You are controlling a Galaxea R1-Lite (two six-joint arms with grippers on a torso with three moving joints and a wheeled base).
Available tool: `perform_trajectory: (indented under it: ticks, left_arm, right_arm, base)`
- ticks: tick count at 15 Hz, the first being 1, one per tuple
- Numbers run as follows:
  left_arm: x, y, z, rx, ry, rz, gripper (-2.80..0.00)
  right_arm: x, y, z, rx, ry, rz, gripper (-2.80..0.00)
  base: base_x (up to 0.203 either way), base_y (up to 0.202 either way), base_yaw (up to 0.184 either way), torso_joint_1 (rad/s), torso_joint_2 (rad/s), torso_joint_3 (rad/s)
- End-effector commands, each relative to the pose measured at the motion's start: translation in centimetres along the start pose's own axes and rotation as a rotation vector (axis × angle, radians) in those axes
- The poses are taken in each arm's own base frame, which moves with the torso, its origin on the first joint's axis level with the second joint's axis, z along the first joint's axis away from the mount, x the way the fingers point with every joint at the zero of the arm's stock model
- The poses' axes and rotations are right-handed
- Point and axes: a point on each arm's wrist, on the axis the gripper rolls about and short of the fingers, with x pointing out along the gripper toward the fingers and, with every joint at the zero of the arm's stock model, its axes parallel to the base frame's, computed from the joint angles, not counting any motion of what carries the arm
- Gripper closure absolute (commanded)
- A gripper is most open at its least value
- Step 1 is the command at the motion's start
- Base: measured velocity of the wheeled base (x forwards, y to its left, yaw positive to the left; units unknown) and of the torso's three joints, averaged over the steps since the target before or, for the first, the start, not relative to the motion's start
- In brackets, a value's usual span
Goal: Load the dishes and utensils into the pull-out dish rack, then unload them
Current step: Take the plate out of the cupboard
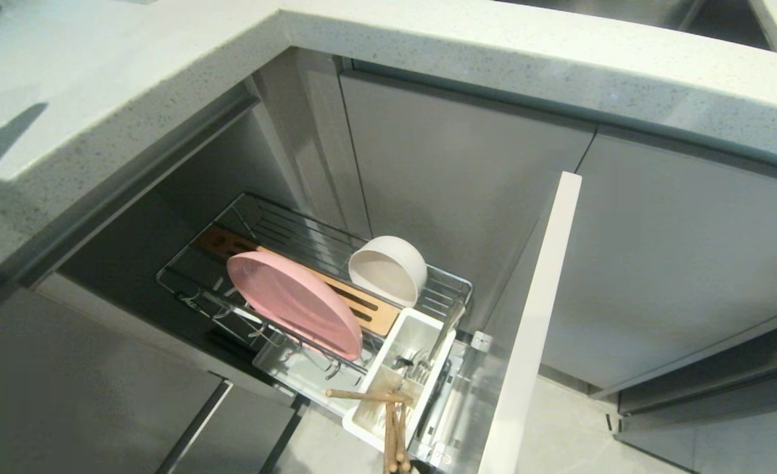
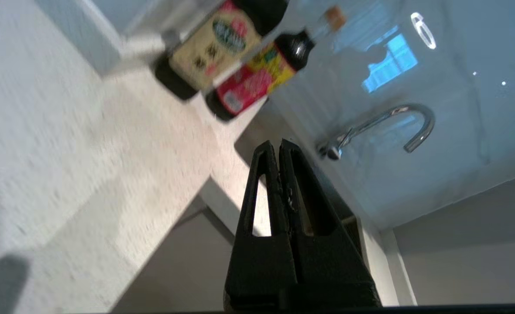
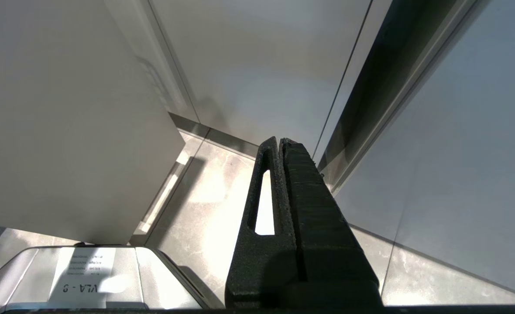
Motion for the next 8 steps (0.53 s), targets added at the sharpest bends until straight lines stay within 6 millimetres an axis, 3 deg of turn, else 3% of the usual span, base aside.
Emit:
perform_trajectory:
  ticks: [1,8]
  left_arm:
    - [1.0,-0.5,-2.3,-0.021,0.076,0.012,0.0]
    - [2.1,-2.1,-8.7,0.007,0.188,0.16,0.0]
  right_arm:
    - [0.0,0.0,0.0,0.0,0.002,0.0,0.0]
    - [0.0,0.0,0.0,0.0,0.002,0.0,0.0]
  base:
    - [0.0,0.0,0.0,0.0,0.0,0.0]
    - [0.0,0.0,0.0,0.0,0.0,0.0]
